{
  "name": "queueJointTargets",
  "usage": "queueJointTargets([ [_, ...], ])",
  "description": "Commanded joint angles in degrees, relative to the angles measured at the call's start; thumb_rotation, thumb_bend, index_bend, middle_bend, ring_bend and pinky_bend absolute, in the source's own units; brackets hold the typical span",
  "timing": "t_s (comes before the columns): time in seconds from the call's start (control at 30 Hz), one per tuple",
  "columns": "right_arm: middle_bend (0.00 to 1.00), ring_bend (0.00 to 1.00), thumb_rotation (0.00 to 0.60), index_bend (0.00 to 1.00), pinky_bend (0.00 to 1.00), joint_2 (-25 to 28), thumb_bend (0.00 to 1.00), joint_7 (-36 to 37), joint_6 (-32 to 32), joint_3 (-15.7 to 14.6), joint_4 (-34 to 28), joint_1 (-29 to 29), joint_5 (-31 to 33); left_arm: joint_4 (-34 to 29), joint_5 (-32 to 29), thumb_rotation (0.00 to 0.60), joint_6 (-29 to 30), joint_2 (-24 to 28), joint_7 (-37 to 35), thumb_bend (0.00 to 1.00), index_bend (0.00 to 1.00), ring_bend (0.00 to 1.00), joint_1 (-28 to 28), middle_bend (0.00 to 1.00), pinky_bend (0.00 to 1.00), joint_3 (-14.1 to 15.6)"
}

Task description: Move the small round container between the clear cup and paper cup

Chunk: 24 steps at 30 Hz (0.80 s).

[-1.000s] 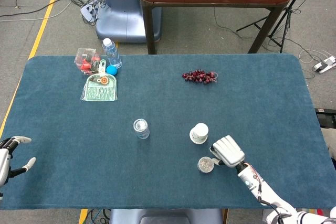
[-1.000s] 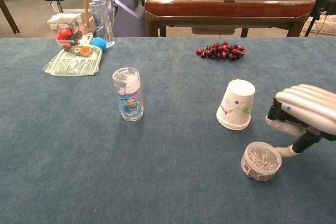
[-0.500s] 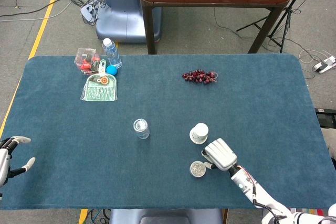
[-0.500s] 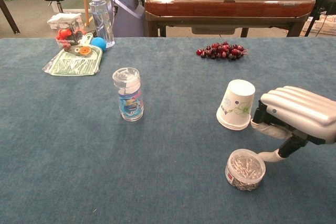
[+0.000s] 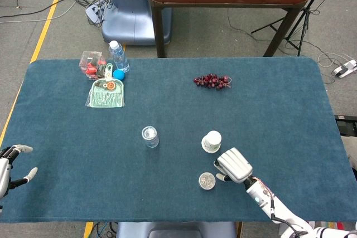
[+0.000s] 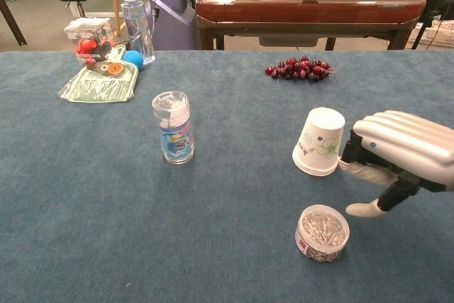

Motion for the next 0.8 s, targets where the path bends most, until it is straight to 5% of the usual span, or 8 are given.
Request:
queueJointTargets([
  [0.03,1.00,1.00,0.600,1.00,1.00,2.22,0.00,-0.90,0.75,-0.94,-2.52,-0.82,-0.28,-0.04,-0.01,0.600,-0.06,-0.02,0.13,0.24,0.37,0.30,-0.03,0.35,0.55,0.01],
  [0.37,1.00,1.00,0.600,1.00,1.00,4.43,0.00,-4.66,-1.17,-2.63,-7.32,-1.42,0.05,-0.10,-0.39,0.600,-0.42,-0.10,0.55,0.24,0.38,0.30,-0.08,0.35,0.55,-0.01],
  [0.8,1.00,1.00,0.600,1.00,1.00,1.09,0.00,-5.06,-3.33,-3.18,-5.95,-1.03,-0.50,-0.46,-0.47,0.600,-0.41,0.28,0.29,0.24,0.38,0.30,0.00,0.35,0.55,-0.06],
])
